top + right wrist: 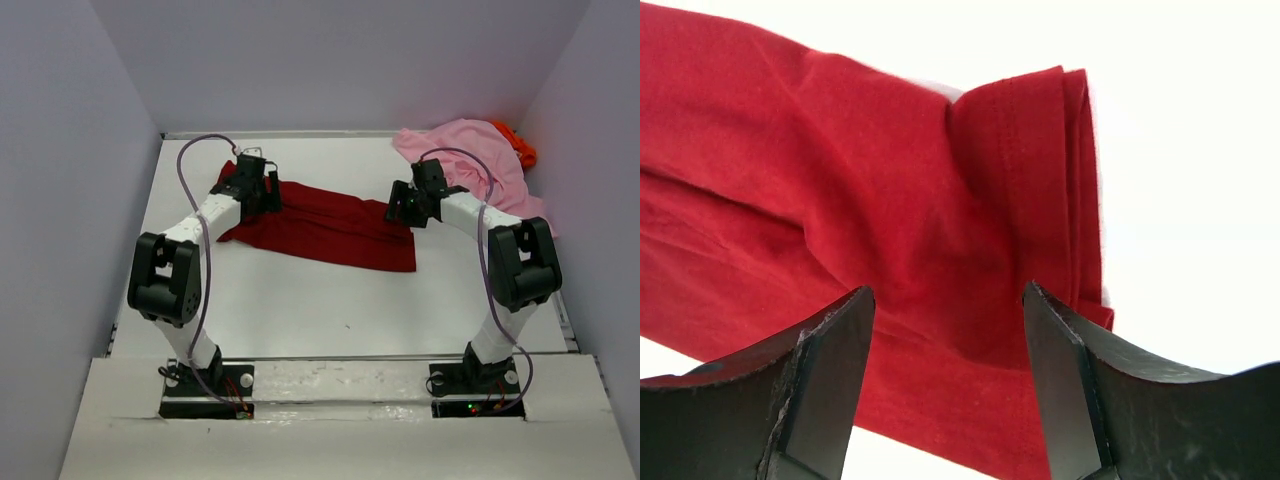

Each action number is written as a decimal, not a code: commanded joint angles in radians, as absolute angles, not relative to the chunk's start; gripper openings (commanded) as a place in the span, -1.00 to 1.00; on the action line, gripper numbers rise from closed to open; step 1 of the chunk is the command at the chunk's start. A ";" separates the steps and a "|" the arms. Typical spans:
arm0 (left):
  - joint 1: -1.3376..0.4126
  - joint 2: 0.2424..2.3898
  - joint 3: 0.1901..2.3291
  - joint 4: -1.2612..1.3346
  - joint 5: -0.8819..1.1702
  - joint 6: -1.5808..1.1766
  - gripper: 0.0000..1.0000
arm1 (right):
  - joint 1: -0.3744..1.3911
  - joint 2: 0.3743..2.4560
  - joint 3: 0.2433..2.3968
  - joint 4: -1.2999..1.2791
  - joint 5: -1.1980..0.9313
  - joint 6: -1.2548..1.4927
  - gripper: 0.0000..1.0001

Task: Fold and stack the t-shirts
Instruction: Fold the tshirt

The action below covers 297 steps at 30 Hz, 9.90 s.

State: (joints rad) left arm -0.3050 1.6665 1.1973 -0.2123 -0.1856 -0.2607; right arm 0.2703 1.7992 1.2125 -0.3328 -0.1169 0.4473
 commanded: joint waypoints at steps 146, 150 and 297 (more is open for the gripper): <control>-0.382 1.698 1.170 -0.319 -0.087 -0.238 0.73 | 0.816 2.020 1.502 -0.420 0.138 0.334 0.38; -0.345 1.775 1.201 -0.344 -0.081 -0.235 0.72 | 0.792 2.046 1.517 -0.408 0.121 0.342 0.38; -1.129 1.204 0.646 -0.566 -0.442 -1.015 0.68 | 0.907 1.390 0.811 -0.426 0.196 0.637 0.27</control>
State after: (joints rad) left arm -1.1259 1.1942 0.6529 -0.5667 -0.4011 -0.9909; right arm 0.9031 1.3949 0.8173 -0.4767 0.1837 0.6270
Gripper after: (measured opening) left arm 0.843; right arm 0.638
